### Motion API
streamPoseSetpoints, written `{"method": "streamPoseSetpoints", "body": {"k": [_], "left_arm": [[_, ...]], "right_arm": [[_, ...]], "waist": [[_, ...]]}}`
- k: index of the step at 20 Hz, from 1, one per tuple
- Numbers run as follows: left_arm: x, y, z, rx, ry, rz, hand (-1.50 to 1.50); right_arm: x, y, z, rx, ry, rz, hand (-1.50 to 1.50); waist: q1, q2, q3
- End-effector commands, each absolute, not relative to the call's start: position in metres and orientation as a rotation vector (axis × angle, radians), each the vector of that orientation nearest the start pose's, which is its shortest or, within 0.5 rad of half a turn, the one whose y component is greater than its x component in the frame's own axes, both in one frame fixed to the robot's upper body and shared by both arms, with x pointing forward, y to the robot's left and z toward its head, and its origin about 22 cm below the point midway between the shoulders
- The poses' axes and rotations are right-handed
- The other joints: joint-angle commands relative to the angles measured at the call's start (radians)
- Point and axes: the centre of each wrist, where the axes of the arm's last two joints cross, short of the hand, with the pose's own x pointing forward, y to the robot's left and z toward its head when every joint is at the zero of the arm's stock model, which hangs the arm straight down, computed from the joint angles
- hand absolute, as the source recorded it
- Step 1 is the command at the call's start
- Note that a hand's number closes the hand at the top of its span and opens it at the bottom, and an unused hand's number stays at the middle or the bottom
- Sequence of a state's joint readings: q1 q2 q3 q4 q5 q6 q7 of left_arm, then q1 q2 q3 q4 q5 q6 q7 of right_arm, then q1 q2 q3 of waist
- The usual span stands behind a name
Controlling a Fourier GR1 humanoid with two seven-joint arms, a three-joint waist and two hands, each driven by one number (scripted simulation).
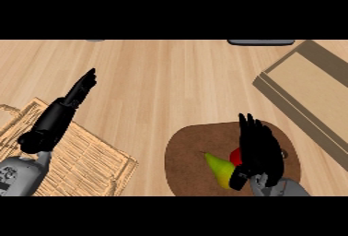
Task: Pick the can from the cutting board and place it in the cardboard box
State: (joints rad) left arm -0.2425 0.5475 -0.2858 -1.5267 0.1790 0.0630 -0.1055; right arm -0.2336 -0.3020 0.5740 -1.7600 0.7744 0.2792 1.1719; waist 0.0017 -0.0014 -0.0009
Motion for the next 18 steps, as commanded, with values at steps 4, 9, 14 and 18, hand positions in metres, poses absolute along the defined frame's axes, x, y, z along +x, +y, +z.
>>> {"method": "streamPoseSetpoints", "body": {"k": [4, 9, 14, 18], "left_arm": [[0.291, 0.281, 0.081, 0.085, -1.743, -0.524, 0.00], [0.284, 0.283, 0.054, 0.090, -1.749, -0.522, 0.00], [0.300, 0.279, 0.052, 0.097, -1.745, -0.528, 0.00], [0.291, 0.260, 0.071, 0.095, -1.743, -0.518, 0.00]], "right_arm": [[0.242, -0.131, 0.065, -1.076, -0.519, 0.943, -1.50], [0.245, -0.155, 0.058, -1.027, -0.531, 0.922, -1.50], [0.245, -0.137, 0.047, -1.023, -0.605, 1.011, 1.50], [0.226, -0.141, 0.042, -1.101, -0.684, 1.061, 1.50]], "waist": [[-0.001, -0.001, 0.000], [-0.002, 0.001, 0.000], [-0.003, 0.002, 0.001], [-0.003, 0.000, 0.001]]}}
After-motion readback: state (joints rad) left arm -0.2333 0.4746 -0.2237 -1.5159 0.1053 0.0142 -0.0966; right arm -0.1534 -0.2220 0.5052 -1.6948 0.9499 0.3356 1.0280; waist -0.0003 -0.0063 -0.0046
